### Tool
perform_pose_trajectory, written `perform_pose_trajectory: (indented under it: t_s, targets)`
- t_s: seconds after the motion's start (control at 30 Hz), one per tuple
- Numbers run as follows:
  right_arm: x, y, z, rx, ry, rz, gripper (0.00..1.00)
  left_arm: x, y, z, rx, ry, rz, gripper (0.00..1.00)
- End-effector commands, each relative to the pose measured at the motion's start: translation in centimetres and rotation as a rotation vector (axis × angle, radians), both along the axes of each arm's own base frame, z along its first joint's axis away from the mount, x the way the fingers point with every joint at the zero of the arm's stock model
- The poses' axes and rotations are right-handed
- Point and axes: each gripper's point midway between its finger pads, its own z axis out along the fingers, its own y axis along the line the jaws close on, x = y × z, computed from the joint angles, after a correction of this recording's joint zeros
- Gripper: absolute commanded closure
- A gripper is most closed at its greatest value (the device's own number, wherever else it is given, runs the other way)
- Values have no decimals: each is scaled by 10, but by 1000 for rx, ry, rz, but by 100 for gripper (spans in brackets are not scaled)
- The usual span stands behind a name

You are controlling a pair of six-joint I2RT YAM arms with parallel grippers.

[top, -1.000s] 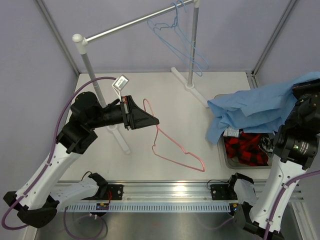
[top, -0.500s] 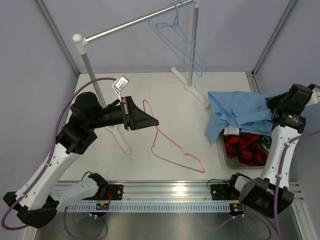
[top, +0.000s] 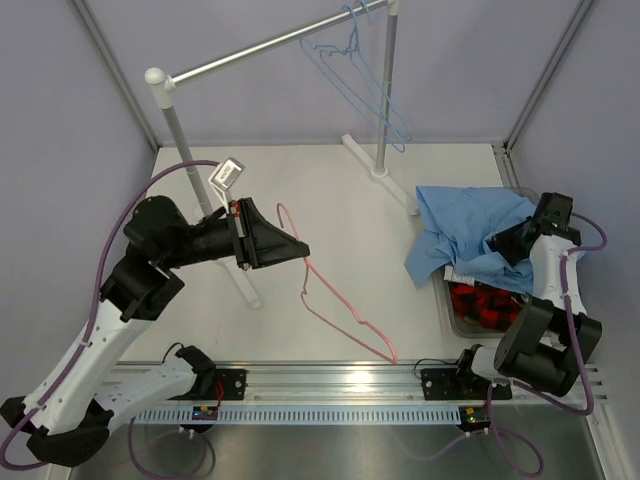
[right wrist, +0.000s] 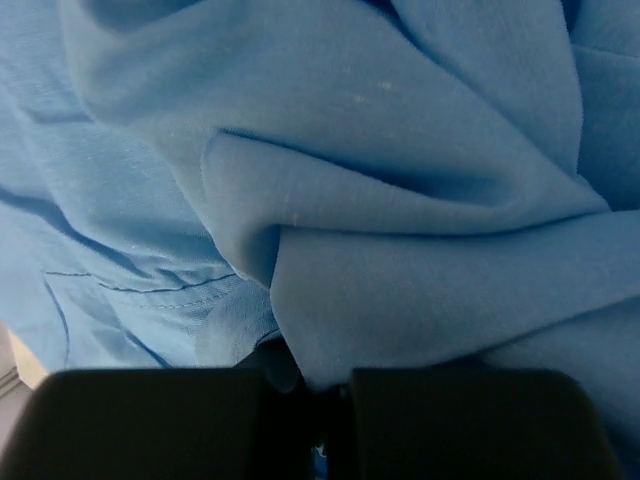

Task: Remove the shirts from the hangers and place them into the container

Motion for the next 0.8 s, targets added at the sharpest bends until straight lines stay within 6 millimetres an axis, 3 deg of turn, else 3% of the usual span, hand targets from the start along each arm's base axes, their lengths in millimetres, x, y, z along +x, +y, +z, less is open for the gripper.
perform_pose_trajectory:
  t_s: [0.0, 0.1, 0.37, 0.6, 0.77]
  targets:
    - [-25, 13, -23, 30, 127, 65, 96, -12, 10, 18, -55, -102, 11, 100]
    - [-31, 13, -47, 26, 178, 107, 89, -15, 16, 15, -49, -111, 34, 100]
    - [-30, 12, -109, 71, 363, 282, 83, -20, 25, 14, -56, -92, 71, 100]
    - [-7, 2, -107, -27, 391, 311, 79, -21, 28, 21, -49, -91, 87, 100]
    - [-19, -22, -113, -133, 540, 319, 74, -18, 25, 20, -44, -84, 76, 100]
